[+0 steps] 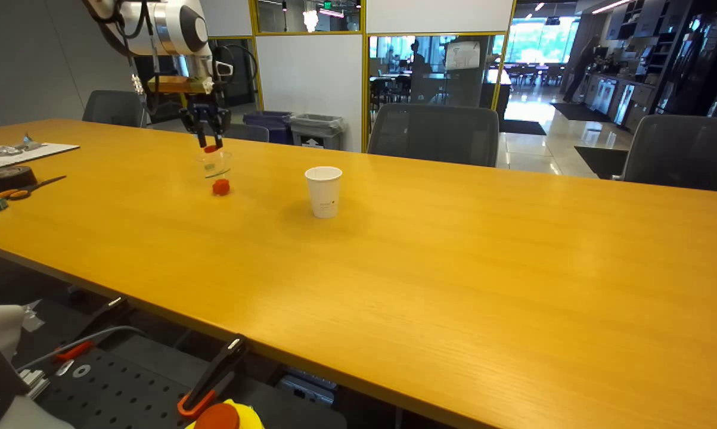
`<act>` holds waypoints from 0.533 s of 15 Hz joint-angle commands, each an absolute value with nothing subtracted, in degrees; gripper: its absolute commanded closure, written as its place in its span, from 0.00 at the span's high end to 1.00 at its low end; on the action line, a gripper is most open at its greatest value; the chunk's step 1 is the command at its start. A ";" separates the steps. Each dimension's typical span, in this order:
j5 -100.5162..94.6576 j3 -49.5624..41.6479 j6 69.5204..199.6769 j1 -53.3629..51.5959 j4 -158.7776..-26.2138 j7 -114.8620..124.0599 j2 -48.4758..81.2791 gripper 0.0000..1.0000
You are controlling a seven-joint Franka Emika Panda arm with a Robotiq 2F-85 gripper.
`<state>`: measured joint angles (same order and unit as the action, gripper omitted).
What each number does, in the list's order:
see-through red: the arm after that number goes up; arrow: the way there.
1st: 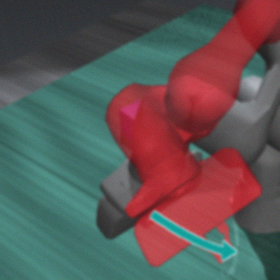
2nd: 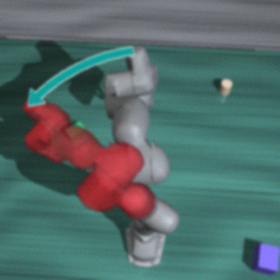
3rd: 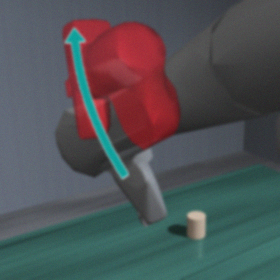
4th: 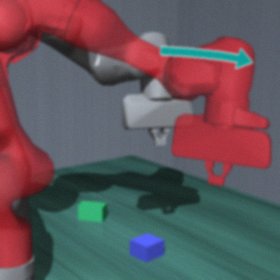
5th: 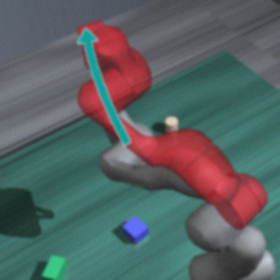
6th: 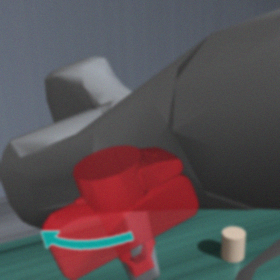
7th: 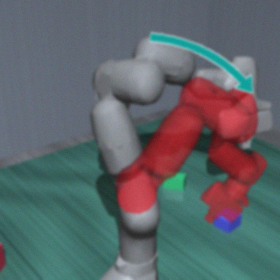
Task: Divide the rings and put some in the white cup and some in the clear cup
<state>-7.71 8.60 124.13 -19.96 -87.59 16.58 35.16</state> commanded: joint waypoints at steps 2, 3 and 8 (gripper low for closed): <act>-6.19 8.43 120.86 -20.26 -83.24 14.96 37.02 0.88; -6.20 8.39 120.53 -20.26 -83.21 15.02 36.94 0.95; -6.87 7.59 119.19 -19.82 -87.59 15.97 31.71 1.00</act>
